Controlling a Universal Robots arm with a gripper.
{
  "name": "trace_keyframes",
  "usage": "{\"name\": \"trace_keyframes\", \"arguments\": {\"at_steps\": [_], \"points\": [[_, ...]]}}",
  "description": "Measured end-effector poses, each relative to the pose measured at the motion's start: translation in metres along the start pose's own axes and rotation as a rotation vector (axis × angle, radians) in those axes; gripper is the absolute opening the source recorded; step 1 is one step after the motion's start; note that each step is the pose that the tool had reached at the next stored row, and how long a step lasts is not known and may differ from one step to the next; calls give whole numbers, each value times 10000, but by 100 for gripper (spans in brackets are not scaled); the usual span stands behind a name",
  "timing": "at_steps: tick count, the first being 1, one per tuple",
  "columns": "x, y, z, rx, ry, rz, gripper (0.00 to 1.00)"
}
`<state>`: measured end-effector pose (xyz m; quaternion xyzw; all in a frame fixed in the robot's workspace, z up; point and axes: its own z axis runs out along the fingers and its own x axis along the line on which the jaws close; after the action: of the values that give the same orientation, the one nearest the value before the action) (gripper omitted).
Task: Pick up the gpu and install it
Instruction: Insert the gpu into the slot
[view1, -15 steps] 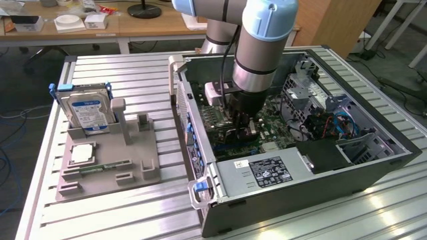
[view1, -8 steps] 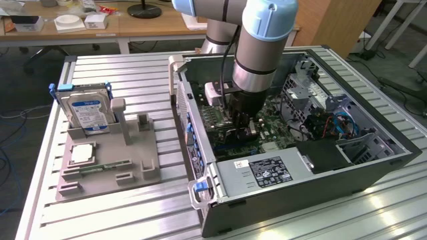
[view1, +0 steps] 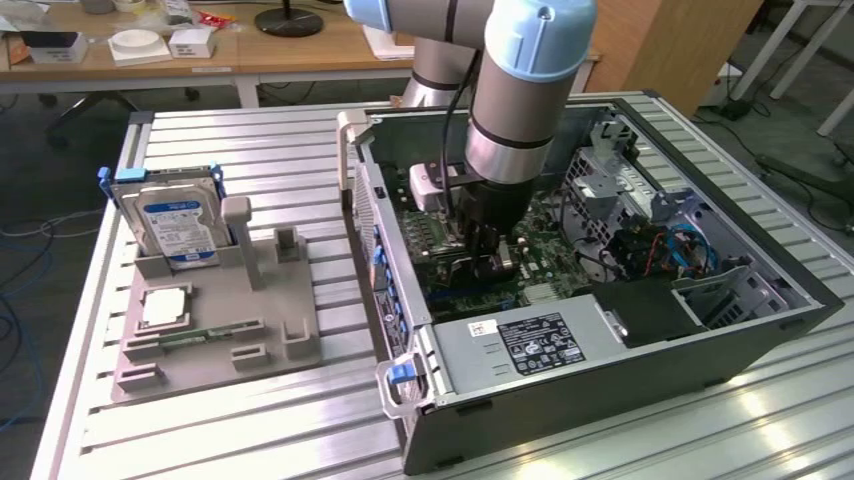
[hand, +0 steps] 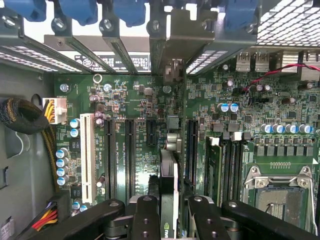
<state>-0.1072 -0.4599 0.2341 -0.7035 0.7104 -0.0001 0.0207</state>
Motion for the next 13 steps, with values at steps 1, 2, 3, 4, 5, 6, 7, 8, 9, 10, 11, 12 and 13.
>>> {"name": "trace_keyframes", "arguments": {"at_steps": [1, 2, 3, 4, 5, 6, 7, 8, 9, 10, 11, 12, 13], "points": [[0, 0, 0, 1, 0, 0, 27], [0, 0, -1, 1, 1, -1, 27], [0, 0, -2, 0, 2, 0, 27], [0, 0, -3, -1, 3, -1, 27], [0, 0, -3, -1, 3, 0, 27], [0, 0, -3, -1, 4, 0, 27], [0, 0, -3, -1, 5, 0, 27], [0, 0, -3, -2, 5, 0, 27], [1, 0, -2, -2, 6, -1, 27], [1, 0, -1, -3, 6, -1, 27], [1, 0, 4, -2, 7, -1, 27], [2, 0, 16, -5, 11, -2, 27], [3, 0, 31, -5, 8, -3, 27]]}}
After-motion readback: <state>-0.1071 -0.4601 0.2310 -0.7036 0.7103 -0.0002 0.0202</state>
